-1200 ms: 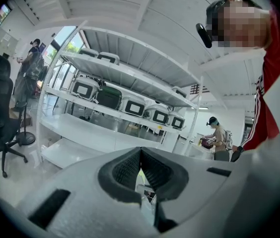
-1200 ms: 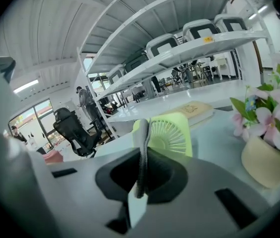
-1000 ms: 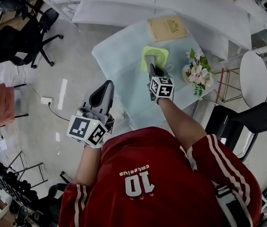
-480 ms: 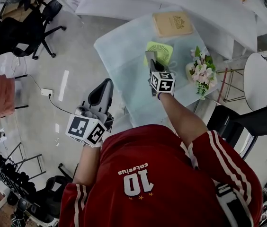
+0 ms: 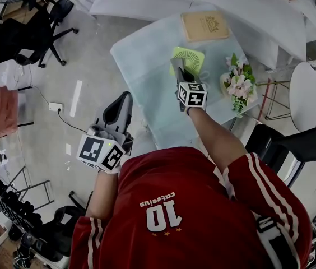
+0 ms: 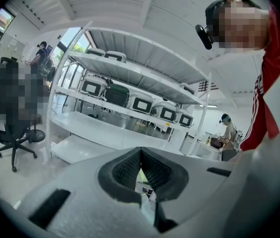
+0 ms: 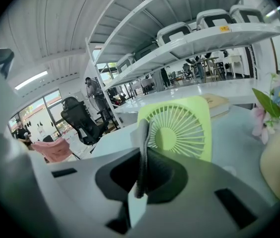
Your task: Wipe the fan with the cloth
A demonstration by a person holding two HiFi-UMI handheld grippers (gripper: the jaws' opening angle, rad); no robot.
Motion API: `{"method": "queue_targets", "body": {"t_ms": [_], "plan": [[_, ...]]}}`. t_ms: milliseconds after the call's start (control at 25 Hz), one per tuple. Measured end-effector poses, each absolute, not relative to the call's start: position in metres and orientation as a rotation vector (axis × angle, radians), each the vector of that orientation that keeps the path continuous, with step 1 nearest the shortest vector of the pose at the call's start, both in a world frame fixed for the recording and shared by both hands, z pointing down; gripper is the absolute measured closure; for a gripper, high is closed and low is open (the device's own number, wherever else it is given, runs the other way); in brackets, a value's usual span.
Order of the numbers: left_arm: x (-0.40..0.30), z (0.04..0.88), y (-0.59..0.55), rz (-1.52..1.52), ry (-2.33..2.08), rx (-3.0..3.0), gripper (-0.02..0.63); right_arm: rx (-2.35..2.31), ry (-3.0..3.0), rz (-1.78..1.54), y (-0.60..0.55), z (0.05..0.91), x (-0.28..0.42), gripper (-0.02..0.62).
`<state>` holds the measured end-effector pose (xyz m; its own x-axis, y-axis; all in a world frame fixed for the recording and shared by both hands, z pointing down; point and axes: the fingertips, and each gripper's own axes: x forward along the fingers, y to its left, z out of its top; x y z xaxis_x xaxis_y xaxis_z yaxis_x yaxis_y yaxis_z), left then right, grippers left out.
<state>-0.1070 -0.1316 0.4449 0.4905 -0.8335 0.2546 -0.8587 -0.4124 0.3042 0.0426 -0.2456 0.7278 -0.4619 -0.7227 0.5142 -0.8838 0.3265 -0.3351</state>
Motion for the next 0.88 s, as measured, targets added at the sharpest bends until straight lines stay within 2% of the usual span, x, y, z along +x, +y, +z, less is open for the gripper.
{"method": "queue_targets", "body": {"t_ms": [880], "plan": [[-0.076,0.458,-0.120,0.071,-1.384,2.366,0.603,1.444,-2.341,0.769,-0.245,0.730,0.067,0.589]]}}
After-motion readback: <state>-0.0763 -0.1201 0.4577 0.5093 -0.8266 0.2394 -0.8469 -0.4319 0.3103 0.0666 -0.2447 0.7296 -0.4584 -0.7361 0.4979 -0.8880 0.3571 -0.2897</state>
